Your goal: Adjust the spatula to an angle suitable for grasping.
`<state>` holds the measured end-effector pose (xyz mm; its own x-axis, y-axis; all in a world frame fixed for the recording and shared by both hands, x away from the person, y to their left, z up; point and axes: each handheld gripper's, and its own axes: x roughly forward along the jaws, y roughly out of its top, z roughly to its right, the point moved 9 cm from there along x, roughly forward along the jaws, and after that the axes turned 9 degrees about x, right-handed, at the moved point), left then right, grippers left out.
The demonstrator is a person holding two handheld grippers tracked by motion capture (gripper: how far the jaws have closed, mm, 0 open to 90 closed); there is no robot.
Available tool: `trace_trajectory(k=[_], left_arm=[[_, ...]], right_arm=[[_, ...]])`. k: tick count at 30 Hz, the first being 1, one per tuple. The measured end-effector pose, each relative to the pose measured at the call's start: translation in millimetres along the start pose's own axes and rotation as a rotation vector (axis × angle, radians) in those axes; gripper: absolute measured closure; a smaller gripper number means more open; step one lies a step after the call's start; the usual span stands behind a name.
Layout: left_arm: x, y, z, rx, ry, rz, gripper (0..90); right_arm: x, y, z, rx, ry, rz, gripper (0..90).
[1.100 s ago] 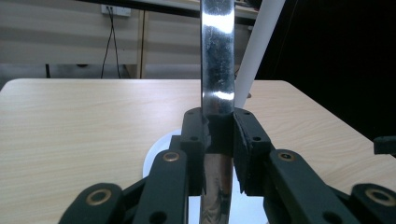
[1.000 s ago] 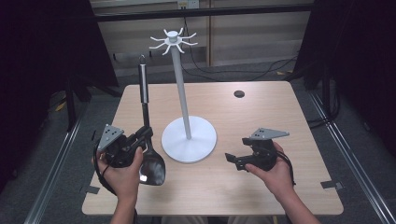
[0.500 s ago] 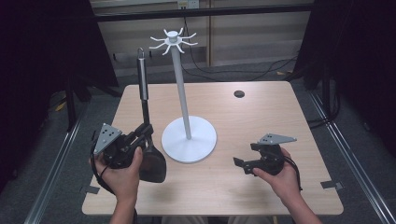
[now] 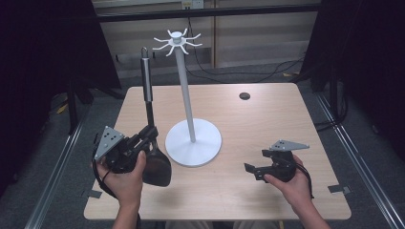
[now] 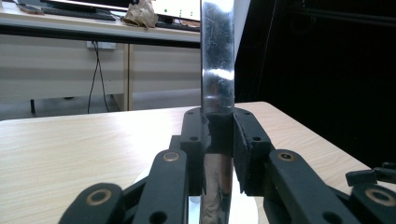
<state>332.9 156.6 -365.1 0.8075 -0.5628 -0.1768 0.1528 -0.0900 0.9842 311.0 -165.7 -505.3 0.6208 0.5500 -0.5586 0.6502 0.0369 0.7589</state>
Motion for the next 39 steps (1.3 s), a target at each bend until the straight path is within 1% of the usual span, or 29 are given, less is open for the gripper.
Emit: trace_trajectory(k=[1,2,4,6,7,9,10,15,17,18,19,21,22,25,28,31,32,34,37,38,39], left_arm=[[0.6,0.2,0.4,-0.008,0.0,0.004,76.0],[1.1,0.1,0.6,-0.007,-0.001,0.004,76.0],[0.9,-0.5,1.6,0.007,-0.015,-0.002,76.0],[1.1,0.6,2.5,0.004,-0.012,0.005,76.0],[0.9,1.1,3.2,0.005,-0.021,0.006,76.0],[0.4,2.0,3.1,0.013,-0.019,0.008,76.0],[0.6,2.2,3.9,0.009,-0.025,0.007,76.0],[1.6,2.1,5.6,0.024,-0.029,0.004,76.0],[2.9,2.8,7.5,0.026,-0.036,0.01,76.0],[3.3,2.8,7.5,0.029,-0.032,0.008,76.0],[4.4,2.4,8.1,0.031,-0.039,0.005,76.0],[5.9,1.5,8.0,0.033,-0.033,-0.001,76.0],[6.7,1.3,8.4,0.029,-0.041,0.001,75.9],[8.1,0.8,7.1,0.033,-0.036,-0.002,75.9],[9.5,1.8,7.7,0.031,-0.043,-0.003,75.9],[11.6,3.1,8.3,0.037,-0.055,-0.005,76.0],[12.7,3.6,8.9,0.031,-0.055,-0.002,75.9],[14.3,4.0,9.2,0.037,-0.06,-0.008,75.9],[16.4,4.1,8.9,0.039,-0.058,-0.011,75.9],[17.5,4.3,10.0,0.032,-0.069,-0.006,75.9],[17.9,3.8,9.6,0.041,-0.07,-0.012,75.9]], right_arm=[[0.3,-0.9,0.8,-0.002,-0.001,-0.001,8.0],[0.5,-1.5,0.9,-0.003,0.0,-0.003,8.0],[0.7,-2.3,2.0,-0.002,-0.003,-0.005,8.1],[0.6,-2.6,2.8,0.002,-0.005,-0.005,8.0],[0.7,-2.6,3.2,0.002,-0.005,-0.004,8.0],[0.2,-2.7,3.8,0.002,-0.007,-0.004,8.0],[-0.2,-2.6,3.9,0.003,-0.008,-0.003,8.0],[-1.0,-2.5,4.6,0.001,-0.007,0.0,8.0],[-1.6,-2.6,5.1,0.001,-0.008,0.0,7.9],[-1.8,-2.5,5.4,0.002,-0.01,0.001,7.9],[-2.0,-2.3,5.7,0.003,-0.01,0.002,7.9],[-2.3,-2.2,5.6,0.004,-0.01,0.002,8.0],[-2.4,-2.2,5.8,0.003,-0.01,0.003,7.9],[-2.7,-2.6,6.0,0.006,-0.01,0.001,7.9],[-3.5,-2.2,6.5,0.005,-0.011,0.004,7.9],[-3.9,-1.9,7.0,0.006,-0.01,0.005,7.9],[-4.3,-1.7,7.4,0.008,-0.011,0.007,7.9],[-4.4,-1.6,7.6,0.008,-0.012,0.008,8.0],[-4.8,-1.4,7.6,0.007,-0.01,0.009,7.9],[-4.9,-1.1,7.9,0.006,-0.012,0.01,7.9],[-5.0,-0.9,7.9,0.007,-0.011,0.011,7.9]])
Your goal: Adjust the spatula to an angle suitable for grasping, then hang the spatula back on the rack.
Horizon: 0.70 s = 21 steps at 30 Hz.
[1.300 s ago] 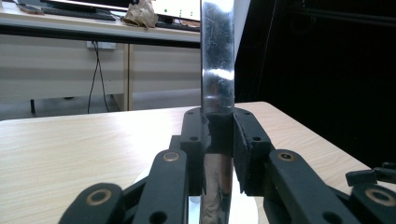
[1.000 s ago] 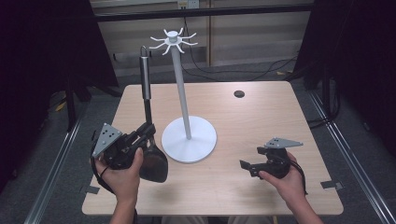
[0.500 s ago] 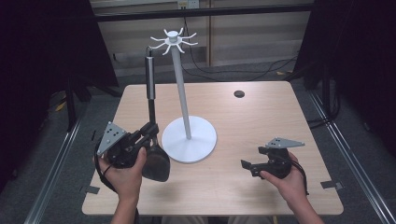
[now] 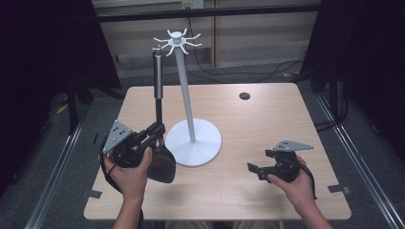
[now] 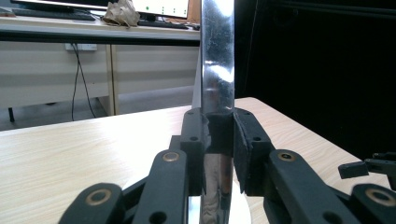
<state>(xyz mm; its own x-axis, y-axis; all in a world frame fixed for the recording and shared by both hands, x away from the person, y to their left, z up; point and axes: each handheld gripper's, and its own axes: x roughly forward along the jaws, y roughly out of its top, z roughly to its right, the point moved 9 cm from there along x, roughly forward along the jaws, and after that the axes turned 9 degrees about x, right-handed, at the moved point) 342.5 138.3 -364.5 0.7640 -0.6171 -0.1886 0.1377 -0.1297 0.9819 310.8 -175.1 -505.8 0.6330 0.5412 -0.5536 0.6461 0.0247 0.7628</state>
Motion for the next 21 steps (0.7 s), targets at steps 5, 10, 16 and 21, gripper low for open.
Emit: trace_trajectory(k=[5,10,16,21], left_arm=[[2.7,-0.2,0.3,-0.002,-0.001,0.002,75.9],[4.2,-1.6,0.0,0.004,-0.003,-0.001,75.9],[6.8,-2.1,1.3,-0.001,-0.001,-0.003,75.9],[7.4,-3.1,1.7,-0.002,-0.007,-0.003,75.9]], right_arm=[[1.0,0.3,0.2,0.002,0.0,-0.001,7.9],[2.3,0.3,0.0,-0.003,-0.003,-0.005,7.9],[3.9,-1.9,1.3,-0.014,-0.005,-0.018,7.7],[4.1,-5.4,2.8,-0.016,-0.009,-0.032,7.4]])
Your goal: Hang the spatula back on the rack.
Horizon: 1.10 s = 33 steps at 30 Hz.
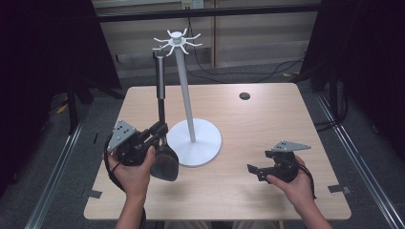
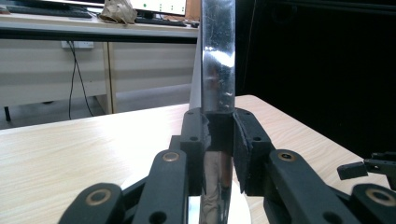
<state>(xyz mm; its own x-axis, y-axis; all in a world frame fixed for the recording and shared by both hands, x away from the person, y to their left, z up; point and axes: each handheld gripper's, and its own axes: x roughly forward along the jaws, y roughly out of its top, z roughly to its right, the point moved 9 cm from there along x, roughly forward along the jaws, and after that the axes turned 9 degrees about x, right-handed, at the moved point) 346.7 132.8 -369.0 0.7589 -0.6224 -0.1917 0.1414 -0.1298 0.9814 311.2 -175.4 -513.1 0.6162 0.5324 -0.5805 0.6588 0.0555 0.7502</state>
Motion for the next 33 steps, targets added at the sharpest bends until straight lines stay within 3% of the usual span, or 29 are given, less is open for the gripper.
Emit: trace_trajectory(k=[33], left_arm=[[25.6,-3.8,-0.7,-0.001,-0.038,-0.062,76.5]], right_arm=[[-1.2,-0.2,0.3,-0.009,0.001,0.003,7.4]])
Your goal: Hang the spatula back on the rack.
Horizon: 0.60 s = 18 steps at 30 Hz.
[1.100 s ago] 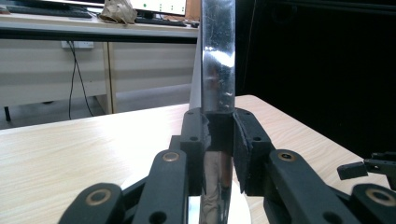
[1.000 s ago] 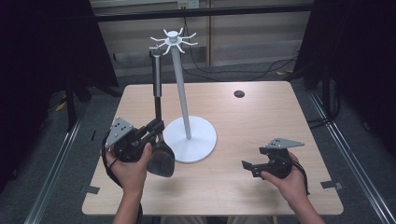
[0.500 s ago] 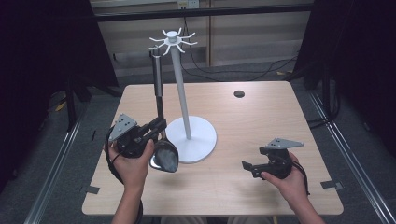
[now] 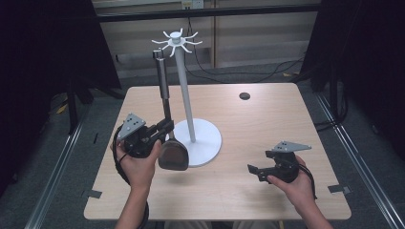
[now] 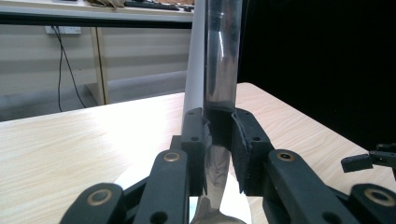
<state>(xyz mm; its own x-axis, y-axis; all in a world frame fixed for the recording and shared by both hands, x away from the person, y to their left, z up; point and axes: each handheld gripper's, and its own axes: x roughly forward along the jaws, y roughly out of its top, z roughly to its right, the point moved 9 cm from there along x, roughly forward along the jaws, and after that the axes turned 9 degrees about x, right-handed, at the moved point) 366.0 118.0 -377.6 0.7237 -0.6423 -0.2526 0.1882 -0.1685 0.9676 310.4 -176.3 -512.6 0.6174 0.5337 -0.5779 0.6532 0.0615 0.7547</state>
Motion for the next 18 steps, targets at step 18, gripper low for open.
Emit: trace_trajectory(k=[18], left_arm=[[11.1,-0.1,-1.0,0.006,-0.028,-0.02,77.1]], right_arm=[[0.6,0.0,0.0,0.004,0.004,-0.002,7.4]])
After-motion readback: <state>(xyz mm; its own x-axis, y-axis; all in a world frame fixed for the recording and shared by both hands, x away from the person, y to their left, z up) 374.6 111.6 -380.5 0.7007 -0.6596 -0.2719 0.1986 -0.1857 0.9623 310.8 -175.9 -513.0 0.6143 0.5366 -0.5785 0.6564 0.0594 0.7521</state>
